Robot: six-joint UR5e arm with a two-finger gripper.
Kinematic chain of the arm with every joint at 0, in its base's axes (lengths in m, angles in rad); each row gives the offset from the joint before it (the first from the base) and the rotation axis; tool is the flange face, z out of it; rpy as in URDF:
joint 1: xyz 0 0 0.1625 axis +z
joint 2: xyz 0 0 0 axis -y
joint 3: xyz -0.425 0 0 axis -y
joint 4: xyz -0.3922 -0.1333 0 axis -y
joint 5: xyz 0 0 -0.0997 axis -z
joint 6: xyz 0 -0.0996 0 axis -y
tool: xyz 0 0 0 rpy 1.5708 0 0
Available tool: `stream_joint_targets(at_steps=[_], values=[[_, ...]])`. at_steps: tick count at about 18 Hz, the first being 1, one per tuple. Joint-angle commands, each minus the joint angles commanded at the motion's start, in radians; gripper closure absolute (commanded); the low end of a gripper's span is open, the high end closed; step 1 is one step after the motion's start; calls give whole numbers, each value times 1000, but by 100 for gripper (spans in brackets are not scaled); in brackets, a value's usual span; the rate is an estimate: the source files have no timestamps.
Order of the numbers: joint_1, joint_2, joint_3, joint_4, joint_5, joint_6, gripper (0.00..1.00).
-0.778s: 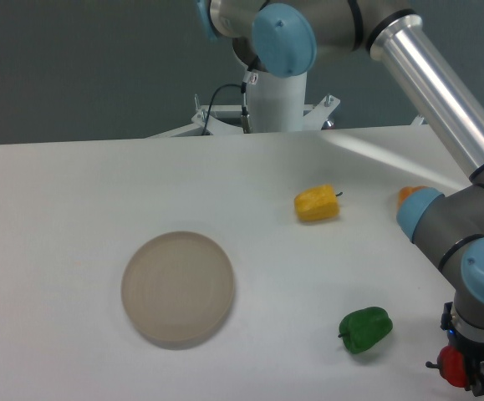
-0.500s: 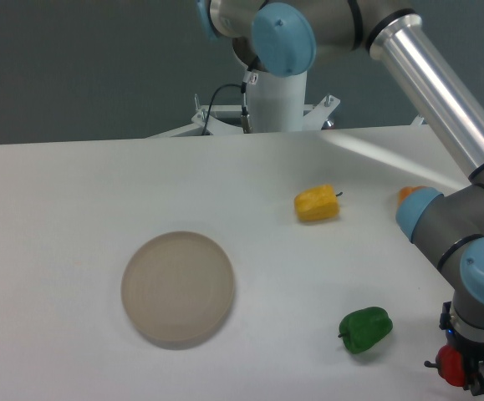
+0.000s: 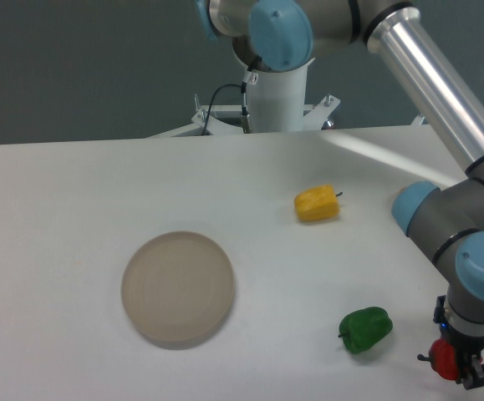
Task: Place the red pepper on the table
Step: 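Hold the red pepper in the gripper and begin lifting it, then carry the red pepper across the table toward the plate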
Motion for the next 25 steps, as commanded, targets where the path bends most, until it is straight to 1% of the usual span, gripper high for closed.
stream_joint_targets(at_steps=[4, 6, 9, 12, 14, 15, 16, 17, 19, 20, 21, 23, 25], values=[[-5, 126, -160, -3, -11, -5, 34], [-6, 199, -247, -3, -11, -14, 34], [-6, 252, -316, -5, -9, -14, 34], [-12, 313, -417, -2, -15, -9, 34], [-38, 354, -482, 5, -15, -20, 34], [-46, 373, -514, 6, -15, -31, 34], [-57, 394, -563, 9, -15, -75, 34], [-83, 417, -610, 29, -14, -112, 34], [-92, 445, -673, 66, -14, -123, 34], [-103, 462, -715, 98, -14, -142, 34], [-121, 465, -730, 118, -14, -168, 34], [-147, 470, -766, 135, -14, -243, 34], [-170, 470, -790, 170, -14, -284, 34]])
